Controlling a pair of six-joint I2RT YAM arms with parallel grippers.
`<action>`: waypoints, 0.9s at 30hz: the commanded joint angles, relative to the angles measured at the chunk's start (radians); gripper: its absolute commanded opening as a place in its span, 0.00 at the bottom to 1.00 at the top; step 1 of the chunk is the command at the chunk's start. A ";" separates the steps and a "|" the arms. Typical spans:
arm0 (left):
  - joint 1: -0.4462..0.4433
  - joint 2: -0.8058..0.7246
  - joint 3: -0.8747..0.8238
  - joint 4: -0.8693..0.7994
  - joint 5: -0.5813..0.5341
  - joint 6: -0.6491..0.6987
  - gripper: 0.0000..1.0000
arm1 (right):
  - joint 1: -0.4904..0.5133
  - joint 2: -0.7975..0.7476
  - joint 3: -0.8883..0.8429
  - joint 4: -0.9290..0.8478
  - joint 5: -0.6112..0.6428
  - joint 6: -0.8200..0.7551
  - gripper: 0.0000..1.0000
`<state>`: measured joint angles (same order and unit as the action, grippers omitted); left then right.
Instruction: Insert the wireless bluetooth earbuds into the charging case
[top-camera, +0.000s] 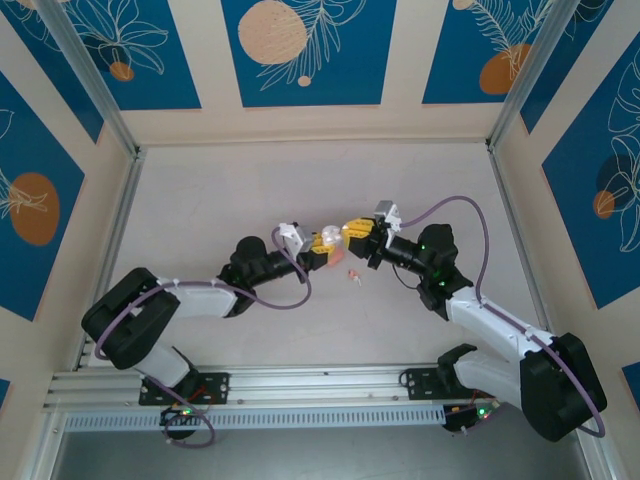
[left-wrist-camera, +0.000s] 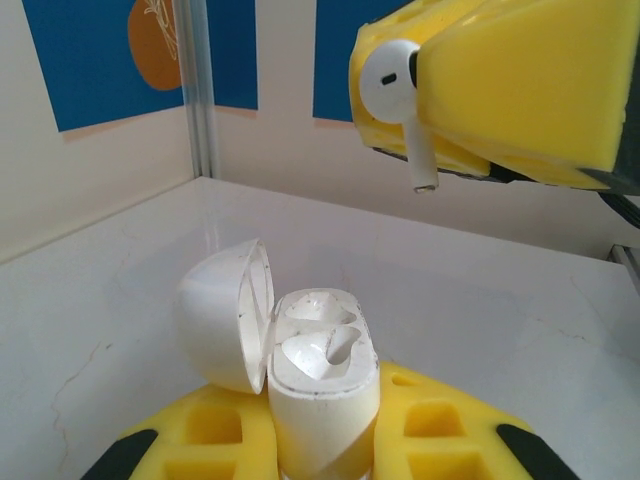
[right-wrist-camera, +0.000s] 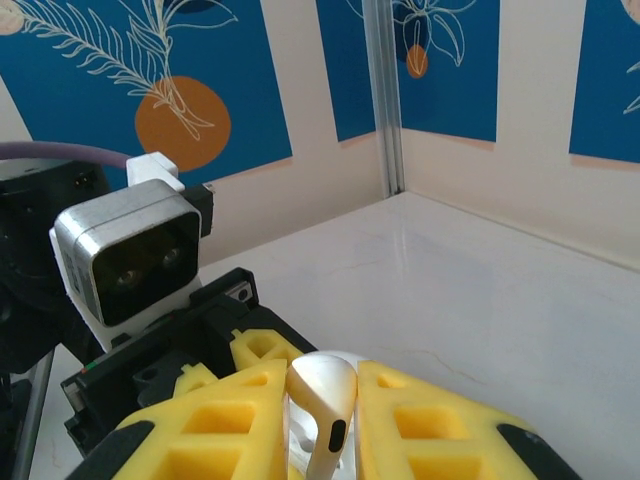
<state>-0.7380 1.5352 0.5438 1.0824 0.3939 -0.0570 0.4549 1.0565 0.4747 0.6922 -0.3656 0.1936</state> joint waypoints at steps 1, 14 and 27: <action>-0.017 0.007 0.032 0.075 0.024 -0.007 0.12 | 0.013 -0.002 -0.012 0.072 0.016 0.018 0.21; -0.024 0.000 0.014 0.140 -0.001 -0.053 0.12 | 0.051 0.077 0.006 0.148 0.014 0.038 0.21; -0.027 -0.019 0.004 0.143 0.002 -0.054 0.11 | 0.070 0.124 0.018 0.193 0.037 0.041 0.21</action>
<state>-0.7513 1.5402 0.5507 1.1717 0.3916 -0.0990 0.5179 1.1690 0.4747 0.8444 -0.3546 0.2333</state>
